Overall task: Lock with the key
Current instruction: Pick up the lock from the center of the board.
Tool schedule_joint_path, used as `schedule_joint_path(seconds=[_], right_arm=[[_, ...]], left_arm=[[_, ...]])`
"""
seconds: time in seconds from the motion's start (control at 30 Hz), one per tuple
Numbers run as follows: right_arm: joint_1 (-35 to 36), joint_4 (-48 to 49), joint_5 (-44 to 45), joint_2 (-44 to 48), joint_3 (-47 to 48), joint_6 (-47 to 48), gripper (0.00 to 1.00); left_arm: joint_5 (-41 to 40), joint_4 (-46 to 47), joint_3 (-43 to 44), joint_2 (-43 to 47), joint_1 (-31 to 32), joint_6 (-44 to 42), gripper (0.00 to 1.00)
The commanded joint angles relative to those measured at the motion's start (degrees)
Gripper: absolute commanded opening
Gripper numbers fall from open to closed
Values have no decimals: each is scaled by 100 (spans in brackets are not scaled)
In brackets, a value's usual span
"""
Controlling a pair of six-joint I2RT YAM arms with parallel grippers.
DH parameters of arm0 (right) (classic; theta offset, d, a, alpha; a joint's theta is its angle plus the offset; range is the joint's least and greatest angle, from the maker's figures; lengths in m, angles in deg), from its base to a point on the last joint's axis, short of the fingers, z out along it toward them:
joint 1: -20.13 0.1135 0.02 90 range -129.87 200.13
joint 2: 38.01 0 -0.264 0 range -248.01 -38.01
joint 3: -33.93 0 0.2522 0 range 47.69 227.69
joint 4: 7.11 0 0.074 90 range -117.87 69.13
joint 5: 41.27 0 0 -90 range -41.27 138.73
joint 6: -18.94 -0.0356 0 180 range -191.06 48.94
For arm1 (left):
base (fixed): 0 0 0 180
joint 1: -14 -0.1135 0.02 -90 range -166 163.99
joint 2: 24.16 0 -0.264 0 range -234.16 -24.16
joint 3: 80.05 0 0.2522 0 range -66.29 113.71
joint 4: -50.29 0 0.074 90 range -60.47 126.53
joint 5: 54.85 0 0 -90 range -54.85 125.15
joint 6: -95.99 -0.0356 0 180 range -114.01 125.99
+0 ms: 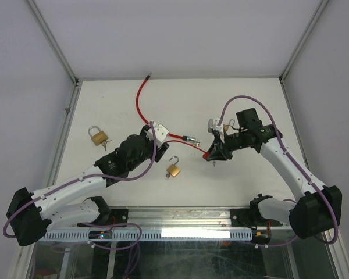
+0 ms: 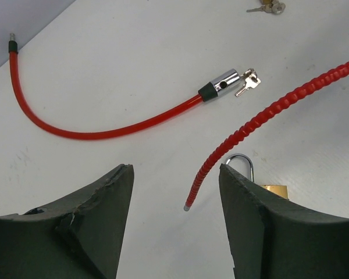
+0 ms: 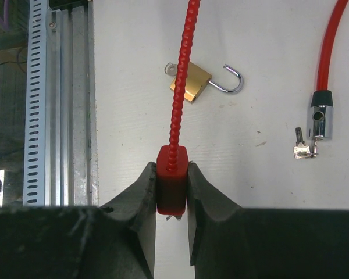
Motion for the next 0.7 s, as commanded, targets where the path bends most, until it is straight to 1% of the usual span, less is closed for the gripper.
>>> schedule_joint_path(seconds=[0.0,0.13,0.17,0.2,0.23,0.33,0.43,0.47,0.5,0.6,0.67], right_arm=[[50,59,-295,47,286,134,0],[91,24,-278,-3,300,162,0],[101,15,-269,-12,300,170,0],[106,13,-265,-21,307,175,0],[120,6,-261,-36,307,167,0],[130,-104,-327,-140,382,179,0],[163,-420,-460,-366,544,260,0],[186,-514,-462,-452,591,277,0],[213,-588,-453,-535,634,297,0],[297,-738,-361,-745,742,319,0],[324,-818,-334,-841,785,327,0]], left_arm=[[359,279,-5,-61,-88,148,60],[587,304,-6,-15,-101,145,60],[646,306,8,13,-103,156,62],[697,312,12,58,-104,185,71],[763,318,16,129,-104,215,76],[1417,444,-71,483,-104,170,82],[2173,838,-283,896,-93,27,87],[2300,1020,-365,1024,-87,-68,95],[2336,1242,-469,1131,-61,-155,98],[2364,1894,-755,1284,232,-709,99],[2236,2110,-808,1139,573,-1271,99]])
